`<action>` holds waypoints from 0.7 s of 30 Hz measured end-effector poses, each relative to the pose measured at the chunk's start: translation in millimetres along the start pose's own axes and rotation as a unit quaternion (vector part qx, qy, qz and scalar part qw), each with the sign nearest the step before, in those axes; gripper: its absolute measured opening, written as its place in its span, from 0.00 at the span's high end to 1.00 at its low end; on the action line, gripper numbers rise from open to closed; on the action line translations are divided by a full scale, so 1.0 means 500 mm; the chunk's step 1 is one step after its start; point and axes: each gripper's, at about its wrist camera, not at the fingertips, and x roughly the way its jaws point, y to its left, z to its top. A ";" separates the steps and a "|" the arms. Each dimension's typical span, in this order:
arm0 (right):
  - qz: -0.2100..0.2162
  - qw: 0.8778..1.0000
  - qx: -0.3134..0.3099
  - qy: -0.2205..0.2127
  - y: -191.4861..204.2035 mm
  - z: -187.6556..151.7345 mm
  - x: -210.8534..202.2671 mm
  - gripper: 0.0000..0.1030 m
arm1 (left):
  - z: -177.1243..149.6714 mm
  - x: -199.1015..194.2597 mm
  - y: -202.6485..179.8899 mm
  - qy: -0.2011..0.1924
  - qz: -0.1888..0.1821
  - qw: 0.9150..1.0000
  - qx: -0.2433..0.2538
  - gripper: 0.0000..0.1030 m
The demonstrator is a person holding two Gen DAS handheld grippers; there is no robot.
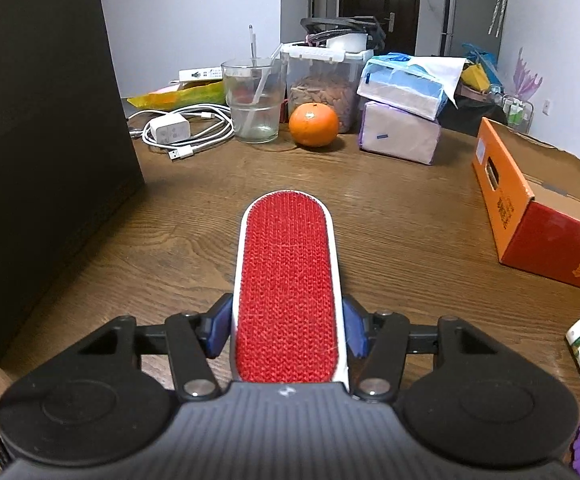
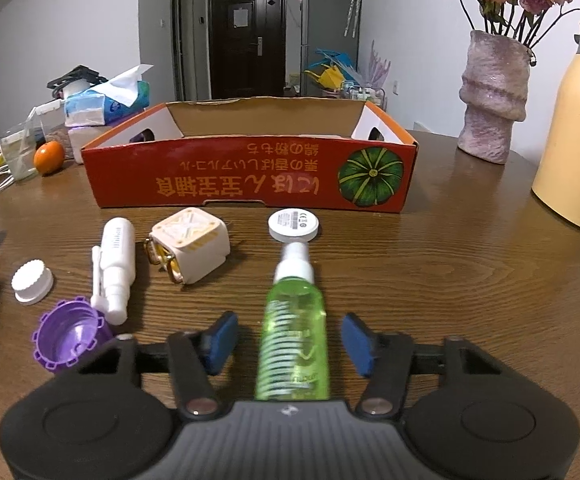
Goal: Organize rigid objects
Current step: 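Grasp the red lint brush with the left tool while the right tool grasps the green spray bottle, then lift the lint brush and spray bottle and carry them toward the cardboard box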
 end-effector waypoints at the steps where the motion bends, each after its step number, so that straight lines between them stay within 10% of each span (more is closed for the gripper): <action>1: 0.001 1.000 0.001 -0.002 0.000 -0.001 -0.002 0.68 | -0.001 -0.002 0.000 -0.001 -0.001 1.000 0.000 0.45; 21: 0.031 0.999 0.013 -0.032 -0.008 -0.002 -0.042 0.71 | -0.037 -0.067 -0.015 -0.013 -0.009 1.000 0.025 0.45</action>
